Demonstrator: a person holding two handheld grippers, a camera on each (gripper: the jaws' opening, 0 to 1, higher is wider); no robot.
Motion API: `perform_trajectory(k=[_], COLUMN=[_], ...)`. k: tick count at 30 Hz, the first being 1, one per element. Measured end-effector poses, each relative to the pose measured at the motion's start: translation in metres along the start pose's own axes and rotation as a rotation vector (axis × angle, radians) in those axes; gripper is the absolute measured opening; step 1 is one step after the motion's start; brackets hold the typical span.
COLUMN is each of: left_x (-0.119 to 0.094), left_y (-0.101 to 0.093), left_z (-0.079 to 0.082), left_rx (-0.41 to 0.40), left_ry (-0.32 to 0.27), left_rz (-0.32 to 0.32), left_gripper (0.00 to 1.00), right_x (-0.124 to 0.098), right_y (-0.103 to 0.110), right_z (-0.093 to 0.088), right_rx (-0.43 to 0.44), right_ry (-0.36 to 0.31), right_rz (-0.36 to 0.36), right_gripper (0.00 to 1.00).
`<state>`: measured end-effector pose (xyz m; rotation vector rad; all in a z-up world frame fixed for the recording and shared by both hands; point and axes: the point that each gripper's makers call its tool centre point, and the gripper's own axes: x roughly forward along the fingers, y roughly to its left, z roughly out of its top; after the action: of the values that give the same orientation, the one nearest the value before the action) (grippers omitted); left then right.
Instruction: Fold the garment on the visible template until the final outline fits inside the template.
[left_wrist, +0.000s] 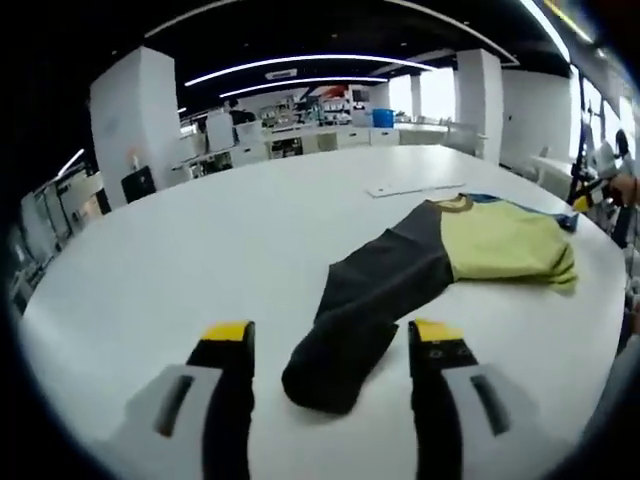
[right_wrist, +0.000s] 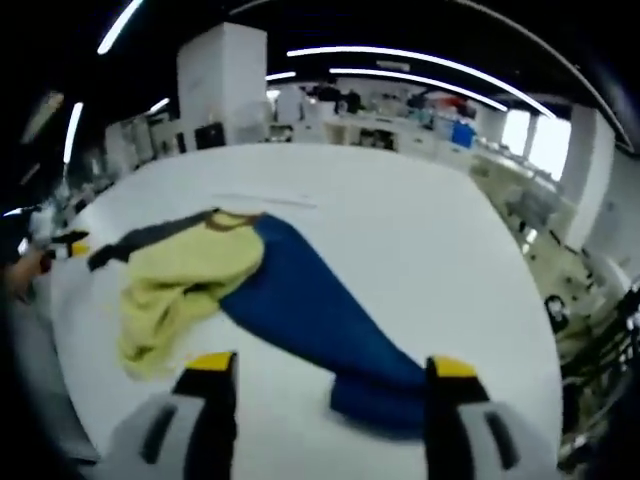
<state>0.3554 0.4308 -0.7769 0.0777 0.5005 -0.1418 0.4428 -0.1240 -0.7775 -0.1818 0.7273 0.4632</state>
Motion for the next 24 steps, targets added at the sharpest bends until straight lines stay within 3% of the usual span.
perform_trajectory(k=[5, 9, 16, 24], left_x=[-0.006, -0.011, -0.018, -0.030], left_y=[-0.011, -0.024, -0.047, -0.064], left_z=[0.002, 0.006, 0.013, 0.017], left_rx=[0.015, 0.017, 0.035, 0.054], left_ry=[-0.025, -0.051, -0.072, -0.077], left_rz=[-0.033, -0.072, -0.132, -0.170], left_gripper=[0.75, 0.85, 0.99, 0.99], right_x=[0.003, 0.001, -0.003, -0.011], right_y=[0.034, 0.074, 0.135, 0.184], right_z=[0.006, 0.009, 0.011, 0.023], right_rx=[-0.081, -0.163, -0.243, -0.324], right_ry=[-0.005, -0.009, -0.011, -0.053], right_rz=[0.090, 0.186, 0.330, 0.431], right_gripper=[0.92, 0.98, 0.97, 0.90])
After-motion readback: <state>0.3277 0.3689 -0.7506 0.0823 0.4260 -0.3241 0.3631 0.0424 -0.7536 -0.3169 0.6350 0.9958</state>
